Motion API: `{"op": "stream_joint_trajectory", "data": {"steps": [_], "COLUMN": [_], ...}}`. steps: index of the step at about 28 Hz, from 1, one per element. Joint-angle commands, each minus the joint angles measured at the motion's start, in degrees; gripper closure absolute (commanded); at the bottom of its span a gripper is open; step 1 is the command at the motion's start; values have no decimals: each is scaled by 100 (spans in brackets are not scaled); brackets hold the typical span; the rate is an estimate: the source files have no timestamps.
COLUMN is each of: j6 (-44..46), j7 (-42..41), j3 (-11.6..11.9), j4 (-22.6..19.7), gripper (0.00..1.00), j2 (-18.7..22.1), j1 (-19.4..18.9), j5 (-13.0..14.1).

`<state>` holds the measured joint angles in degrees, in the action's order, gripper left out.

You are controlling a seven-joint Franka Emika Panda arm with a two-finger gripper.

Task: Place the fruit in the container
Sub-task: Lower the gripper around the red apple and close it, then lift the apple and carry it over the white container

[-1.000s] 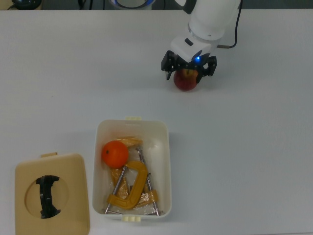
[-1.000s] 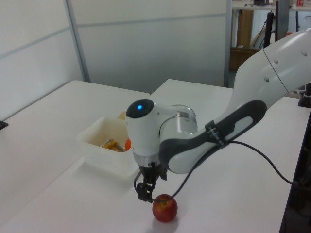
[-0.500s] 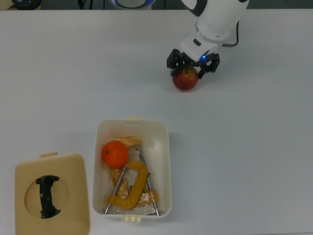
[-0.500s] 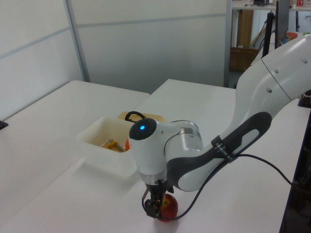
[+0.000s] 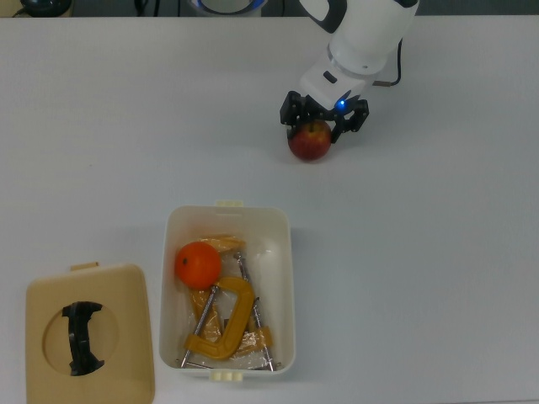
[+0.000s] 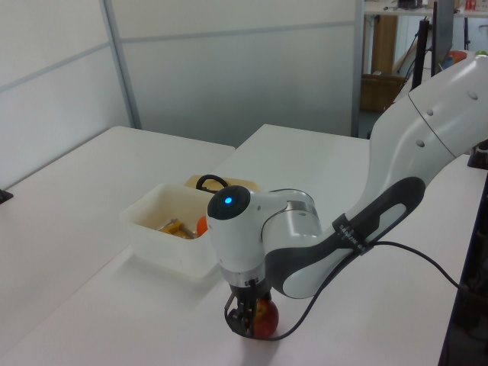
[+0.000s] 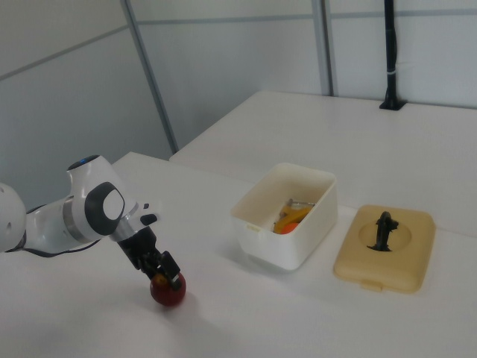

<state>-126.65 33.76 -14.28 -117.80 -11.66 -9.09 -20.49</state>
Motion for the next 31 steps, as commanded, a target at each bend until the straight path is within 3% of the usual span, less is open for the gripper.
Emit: {"op": "stream_joint_trajectory", "data": {"steps": [1, 10, 14, 16, 19, 20, 27, 28, 29, 31], "j6": [-124, -36, -71, -115, -202, -324, -1020, -1037, -1038, -1029], "j7": [96, -133, -98, -71, -10, 69, 324, 342, 359, 447], "j3": [57, 74, 74, 100, 214, 363, 716, 733, 733, 733], "j4": [177, 1442, 1803, 2146, 2524, 2699, 2868, 2868, 2868, 2868], "gripper": [100, 100, 100, 100, 100, 100, 100, 91, 70, 0], "j2": [260, 278, 103, -169, -503, -687, -1023, -1023, -1040, -1075], "j1": [179, 802, 1014, 1111, 1128, 1128, 1120, 1120, 1120, 1111], "j5": [-8, 537, 590, 581, 555, 537, 485, 467, 423, 353]}}
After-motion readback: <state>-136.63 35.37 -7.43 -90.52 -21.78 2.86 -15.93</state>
